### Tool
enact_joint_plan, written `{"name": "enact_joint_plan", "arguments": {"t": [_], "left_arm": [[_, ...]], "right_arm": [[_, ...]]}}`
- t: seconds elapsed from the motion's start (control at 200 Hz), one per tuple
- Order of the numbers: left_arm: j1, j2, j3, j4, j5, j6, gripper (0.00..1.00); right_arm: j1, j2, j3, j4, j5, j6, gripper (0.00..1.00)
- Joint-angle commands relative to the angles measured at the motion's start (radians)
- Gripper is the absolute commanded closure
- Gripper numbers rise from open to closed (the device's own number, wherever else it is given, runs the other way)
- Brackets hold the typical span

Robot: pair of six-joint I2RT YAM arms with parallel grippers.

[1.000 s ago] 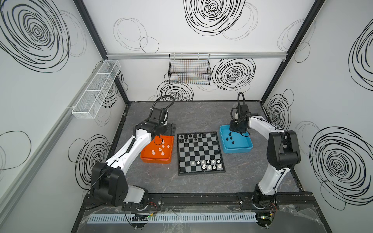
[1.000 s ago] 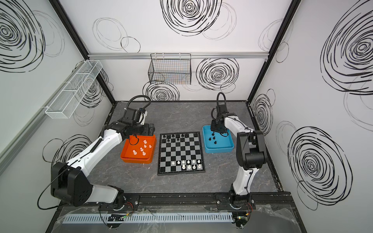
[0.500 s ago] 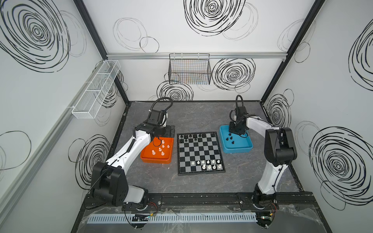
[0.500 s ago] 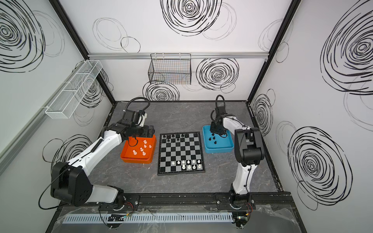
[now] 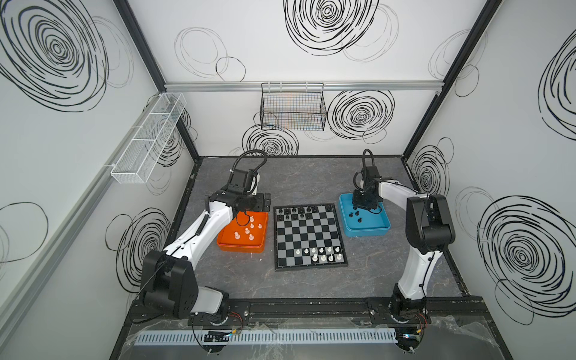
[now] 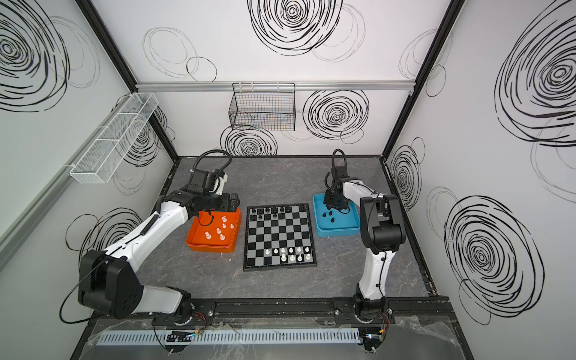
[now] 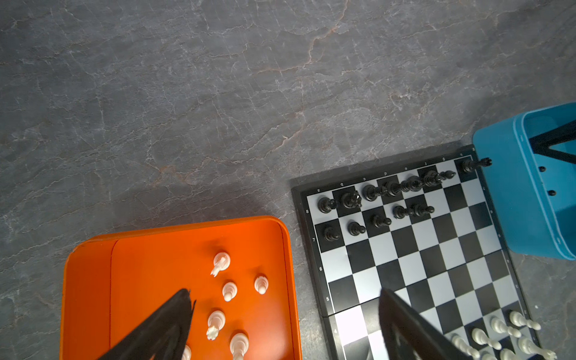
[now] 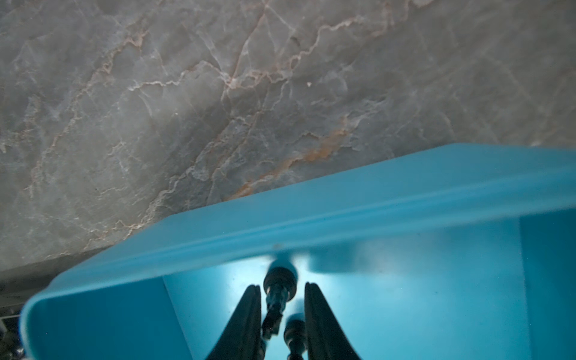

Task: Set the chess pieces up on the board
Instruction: 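Lower right gripper into blue tray and grasp a black piece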

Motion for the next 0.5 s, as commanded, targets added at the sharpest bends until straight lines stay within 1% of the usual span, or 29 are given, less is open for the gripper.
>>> {"name": "enact_joint_plan", "arguments": {"t": [0.0, 0.32, 0.495], "left_arm": [[0.012, -0.006, -0.016, 0.034, 0.013, 0.0, 0.04], [0.011, -0.007, -0.022, 0.038, 0.016, -0.009, 0.04], [0.011, -0.01, -0.023, 0.04, 0.017, -0.014, 0.04]], "right_arm": [[0.004, 0.009, 0.008, 0.018, 0.003, -0.005, 0.73], [0.005, 0.013, 0.001, 0.031, 0.007, -0.02, 0.79], [0.006, 0.014, 0.003, 0.031, 0.003, -0.028, 0.84]]}}
